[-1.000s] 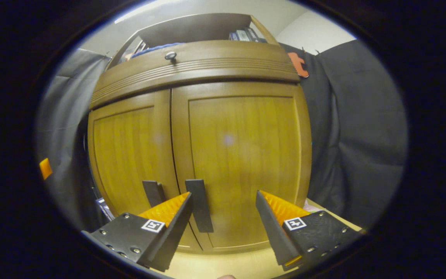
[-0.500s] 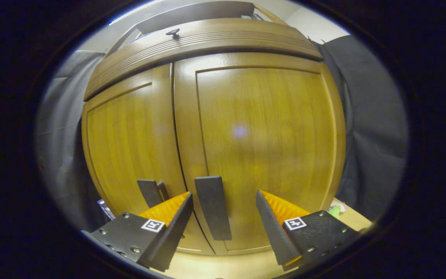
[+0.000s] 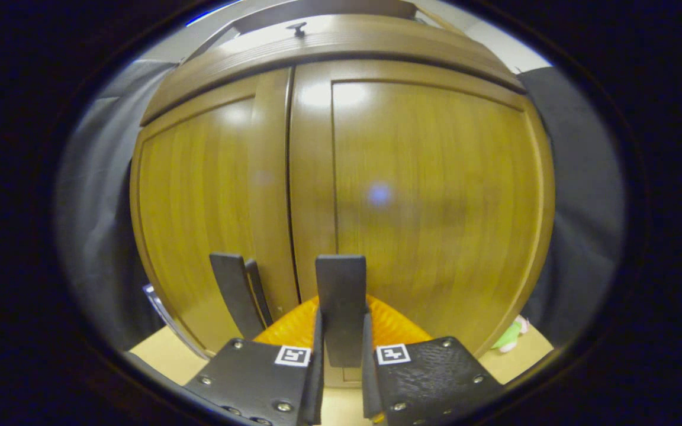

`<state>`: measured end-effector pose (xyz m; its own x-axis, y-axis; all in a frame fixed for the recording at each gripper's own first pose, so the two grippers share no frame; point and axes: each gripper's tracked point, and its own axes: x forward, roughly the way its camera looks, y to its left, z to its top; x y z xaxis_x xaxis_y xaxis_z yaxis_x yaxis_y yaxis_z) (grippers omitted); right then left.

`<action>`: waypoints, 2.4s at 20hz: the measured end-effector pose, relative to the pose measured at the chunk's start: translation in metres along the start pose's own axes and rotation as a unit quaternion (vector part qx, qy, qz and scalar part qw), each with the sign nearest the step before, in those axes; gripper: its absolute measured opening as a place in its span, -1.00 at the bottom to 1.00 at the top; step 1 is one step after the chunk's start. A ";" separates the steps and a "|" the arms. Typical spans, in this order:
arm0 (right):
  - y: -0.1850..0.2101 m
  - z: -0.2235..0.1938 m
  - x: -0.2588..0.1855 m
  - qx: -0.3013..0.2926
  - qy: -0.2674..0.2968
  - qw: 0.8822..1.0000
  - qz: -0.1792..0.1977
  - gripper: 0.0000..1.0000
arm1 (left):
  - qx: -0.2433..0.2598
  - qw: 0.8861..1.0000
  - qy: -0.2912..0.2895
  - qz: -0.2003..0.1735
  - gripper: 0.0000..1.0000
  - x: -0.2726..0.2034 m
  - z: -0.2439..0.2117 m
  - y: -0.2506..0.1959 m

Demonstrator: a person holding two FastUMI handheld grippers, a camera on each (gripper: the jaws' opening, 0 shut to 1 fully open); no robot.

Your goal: Open the right door of the double-door shoe cabinet with the right hand, and open the left door with the left hand.

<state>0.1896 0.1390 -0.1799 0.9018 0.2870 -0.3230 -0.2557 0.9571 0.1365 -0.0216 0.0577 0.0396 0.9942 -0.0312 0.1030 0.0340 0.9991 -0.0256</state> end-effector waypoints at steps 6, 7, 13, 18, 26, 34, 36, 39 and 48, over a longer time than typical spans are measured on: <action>-0.001 0.003 -0.013 0.005 -0.009 1.000 0.021 -0.47 | 0.002 1.000 0.012 0.008 0.82 0.003 -0.005 0.000; -0.002 0.003 -0.020 0.006 -0.011 1.000 0.025 -0.47 | 0.003 1.000 0.019 0.011 0.89 0.004 -0.009 0.001; -0.010 -0.004 -0.056 0.018 -0.020 0.999 0.035 -0.46 | 0.018 0.999 0.049 0.013 0.89 0.016 -0.028 -0.008; -0.016 -0.005 -0.073 0.024 -0.014 0.999 0.041 -0.48 | 0.020 0.998 0.058 0.007 0.90 0.017 -0.034 -0.019; -0.031 -0.010 -0.103 0.025 -0.017 0.999 0.028 -0.47 | 0.032 0.998 0.052 0.002 0.90 0.015 -0.033 -0.029; -0.053 -0.012 -0.135 0.019 -0.011 1.000 0.022 -0.48 | 0.034 0.998 0.058 0.012 0.83 0.016 -0.037 -0.026; -0.058 -0.013 -0.141 0.023 -0.017 0.999 0.020 -0.48 | 0.035 0.998 0.059 0.012 0.83 0.016 -0.037 -0.027; -0.066 -0.012 -0.149 0.013 -0.027 0.999 0.019 -0.48 | 0.035 0.998 0.057 0.009 0.83 0.014 -0.037 -0.028; -0.086 -0.012 -0.170 0.016 -0.034 0.999 0.022 -0.48 | 0.049 0.997 0.055 -0.001 0.83 0.013 -0.039 -0.038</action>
<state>0.0537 0.0078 -0.1483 0.9115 0.3250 -0.2521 -0.2862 0.9413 0.1787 -0.0059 0.0185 0.0029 0.9995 -0.0301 -0.0072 0.0305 0.9969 0.0731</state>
